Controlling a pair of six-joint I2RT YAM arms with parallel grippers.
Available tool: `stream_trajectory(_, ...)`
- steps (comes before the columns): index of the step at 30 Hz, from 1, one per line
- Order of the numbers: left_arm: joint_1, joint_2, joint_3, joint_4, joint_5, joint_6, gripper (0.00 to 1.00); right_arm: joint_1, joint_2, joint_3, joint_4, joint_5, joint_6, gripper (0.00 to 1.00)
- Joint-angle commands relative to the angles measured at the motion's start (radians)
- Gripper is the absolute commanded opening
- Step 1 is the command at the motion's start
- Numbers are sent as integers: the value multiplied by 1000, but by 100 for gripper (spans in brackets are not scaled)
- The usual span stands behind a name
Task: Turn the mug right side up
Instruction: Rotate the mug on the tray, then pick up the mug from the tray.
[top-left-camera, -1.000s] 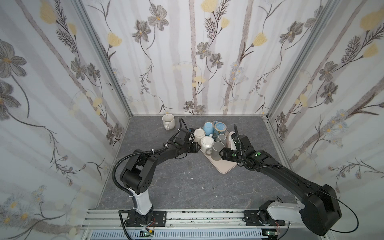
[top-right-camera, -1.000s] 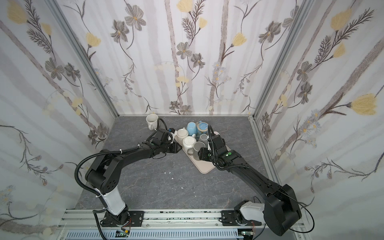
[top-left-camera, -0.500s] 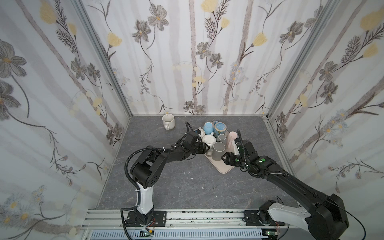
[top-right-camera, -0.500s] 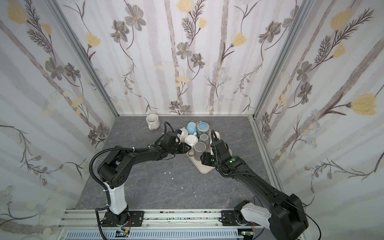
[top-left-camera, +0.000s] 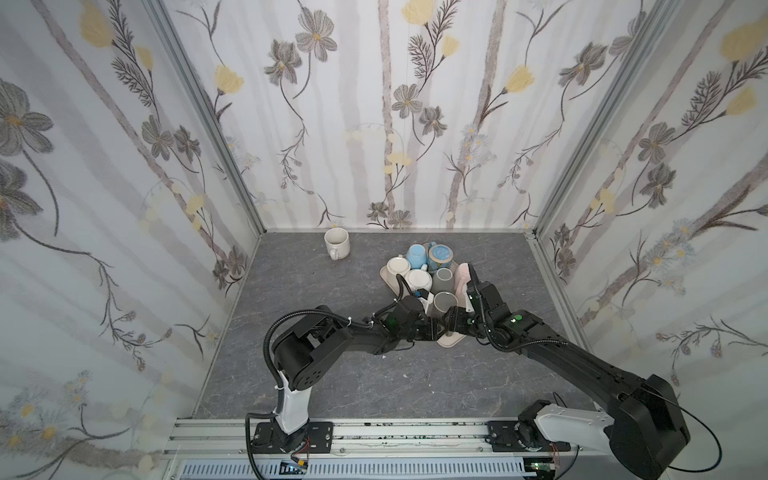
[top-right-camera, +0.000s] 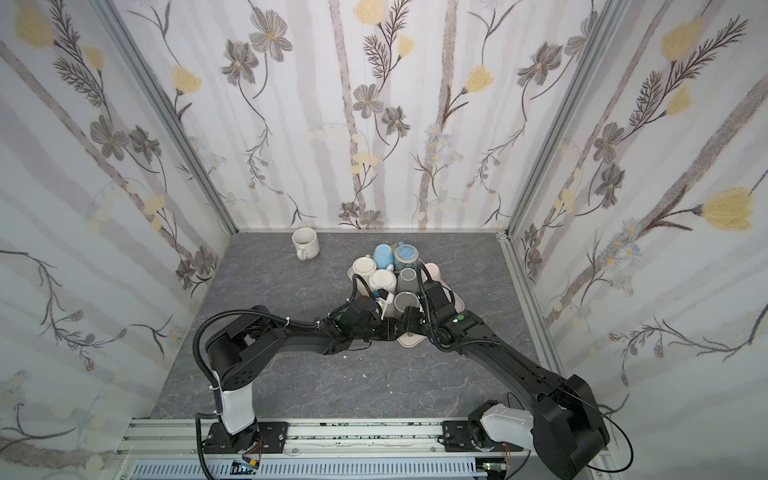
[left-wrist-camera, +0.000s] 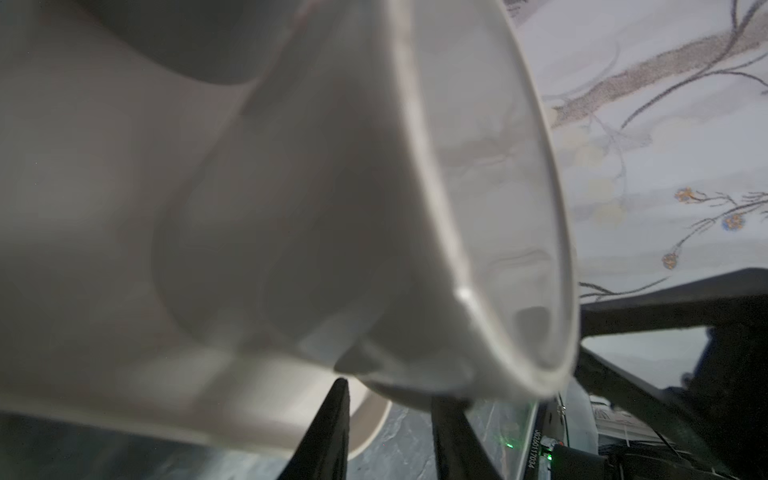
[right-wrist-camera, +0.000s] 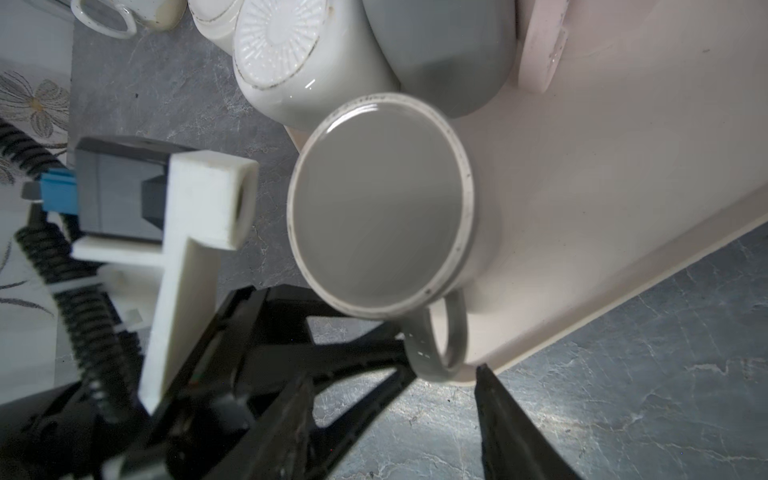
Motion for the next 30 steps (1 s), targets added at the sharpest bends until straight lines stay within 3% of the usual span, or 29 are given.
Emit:
stream_trajectory(1,-32,17,14,107,-26,-69,33,25,24,18,-2,22,13,61)
stream_trajectory(4,-33,-8,-29,129,-37,-82,34,50,59,44,-32,63,10,61)
stream_trajectory(11,-15,-148,-135,-5,-90,-1,35,58,85,105,-116,163,-75,60)
stream_trajectory(16,-2,-220,-191,-37,-116,17,36,42,21,109,-117,148,-280,56)
stream_trajectory(21,-1,-236,-206,-37,-120,17,36,2,6,103,-131,172,-395,56)
stream_trajectory(30,4,-206,-184,-42,-111,24,36,-7,180,132,-151,179,-428,61)
